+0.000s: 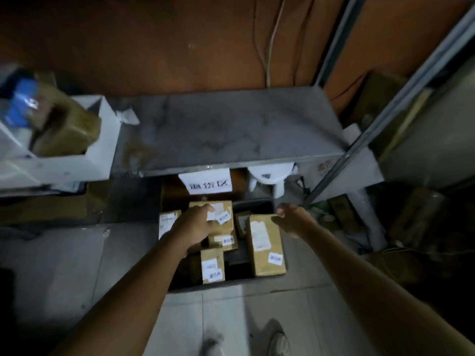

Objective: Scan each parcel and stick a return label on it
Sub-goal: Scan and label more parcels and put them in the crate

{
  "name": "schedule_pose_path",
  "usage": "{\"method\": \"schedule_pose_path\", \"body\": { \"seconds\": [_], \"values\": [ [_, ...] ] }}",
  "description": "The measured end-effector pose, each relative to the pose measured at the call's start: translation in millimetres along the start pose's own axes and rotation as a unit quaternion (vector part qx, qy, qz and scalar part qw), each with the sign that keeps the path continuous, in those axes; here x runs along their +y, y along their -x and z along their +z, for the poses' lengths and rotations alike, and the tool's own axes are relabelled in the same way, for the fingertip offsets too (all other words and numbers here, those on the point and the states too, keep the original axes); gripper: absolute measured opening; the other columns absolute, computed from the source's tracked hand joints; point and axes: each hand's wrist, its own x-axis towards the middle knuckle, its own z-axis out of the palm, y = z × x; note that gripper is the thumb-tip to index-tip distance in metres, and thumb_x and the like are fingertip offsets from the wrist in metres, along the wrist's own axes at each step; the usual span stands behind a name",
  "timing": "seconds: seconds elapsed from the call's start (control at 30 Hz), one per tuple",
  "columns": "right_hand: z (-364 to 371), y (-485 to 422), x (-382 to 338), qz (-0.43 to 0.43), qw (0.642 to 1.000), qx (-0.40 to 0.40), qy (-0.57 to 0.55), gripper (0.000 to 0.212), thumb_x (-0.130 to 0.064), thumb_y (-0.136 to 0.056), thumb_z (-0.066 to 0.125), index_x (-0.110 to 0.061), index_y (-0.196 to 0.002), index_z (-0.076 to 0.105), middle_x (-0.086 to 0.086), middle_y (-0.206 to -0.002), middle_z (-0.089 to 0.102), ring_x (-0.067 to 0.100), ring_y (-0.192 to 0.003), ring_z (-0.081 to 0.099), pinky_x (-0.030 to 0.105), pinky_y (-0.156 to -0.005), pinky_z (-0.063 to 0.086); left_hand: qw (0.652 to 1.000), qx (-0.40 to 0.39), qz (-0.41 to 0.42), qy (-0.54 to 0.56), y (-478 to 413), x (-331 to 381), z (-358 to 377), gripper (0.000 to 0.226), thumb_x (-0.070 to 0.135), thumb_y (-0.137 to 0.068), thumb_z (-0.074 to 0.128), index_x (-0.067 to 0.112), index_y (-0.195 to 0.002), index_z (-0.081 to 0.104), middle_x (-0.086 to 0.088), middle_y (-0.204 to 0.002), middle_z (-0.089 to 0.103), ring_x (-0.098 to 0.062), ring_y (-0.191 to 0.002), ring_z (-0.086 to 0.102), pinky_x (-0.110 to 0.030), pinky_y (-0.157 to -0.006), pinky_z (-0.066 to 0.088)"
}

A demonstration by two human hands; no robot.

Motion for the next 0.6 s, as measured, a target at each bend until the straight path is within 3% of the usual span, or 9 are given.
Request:
{"method": "schedule_pose_path", "body": {
  "seconds": [0.1,0.2,0.33,0.43,0.6],
  "values": [
    [-83.8,56.8,6.7,0.007,0.999,0.042,0.010,0.040,-0.033,-0.098,0.054,-0.013,-0.133,0.056,0.013,-0.138,0.056,0.031,-0.125,0.054,0.034,-0.098,0.044,0.996,0.016,0.076,-0.052,15.6,72.9,-51.5,0.037,0.027,-0.092,0.058,0.025,-0.128,0.055,-0.004,-0.124,0.064,-0.024,-0.109,0.062,-0.031,-0.089,0.048],
    [-155.5,122.0,28.8,0.051,0.992,0.115,-0.028,0.037,-0.034,-0.094,0.058,-0.017,-0.127,0.060,0.010,-0.129,0.061,0.029,-0.117,0.058,0.033,-0.096,0.047,0.984,0.036,0.150,-0.087,29.9,157.8,-89.9,0.030,0.029,-0.090,0.058,0.027,-0.120,0.059,-0.004,-0.118,0.066,-0.025,-0.105,0.062,-0.031,-0.084,0.048],
    [-221.1,215.3,81.0,0.092,0.978,0.184,-0.033,0.039,-0.042,-0.095,0.056,-0.020,-0.128,0.059,0.007,-0.129,0.060,0.028,-0.115,0.058,0.031,-0.089,0.045,0.964,0.011,0.236,-0.124,59.4,274.5,-112.9,0.039,0.031,-0.093,0.059,0.025,-0.131,0.052,-0.006,-0.122,0.062,-0.024,-0.104,0.060,-0.031,-0.084,0.048],
    [-246.9,291.7,130.5,0.124,0.967,0.220,-0.018,0.034,-0.044,-0.094,0.054,-0.023,-0.120,0.062,0.005,-0.122,0.064,0.029,-0.109,0.061,0.029,-0.076,0.043,0.941,-0.001,0.308,-0.143,91.4,361.6,-107.4,0.036,0.033,-0.096,0.055,0.026,-0.130,0.052,-0.004,-0.126,0.058,-0.023,-0.104,0.058,-0.033,-0.083,0.049],
    [-258.5,422.0,220.1,0.202,0.940,0.274,-0.023,0.033,-0.045,-0.093,0.054,-0.019,-0.107,0.066,0.007,-0.111,0.066,0.030,-0.101,0.064,0.030,-0.073,0.045,0.898,-0.055,0.399,-0.178,163.2,495.2,-48.7,0.037,0.031,-0.097,0.055,0.024,-0.134,0.051,-0.003,-0.121,0.062,-0.021,-0.101,0.060,-0.033,-0.083,0.050]
  ]
}}
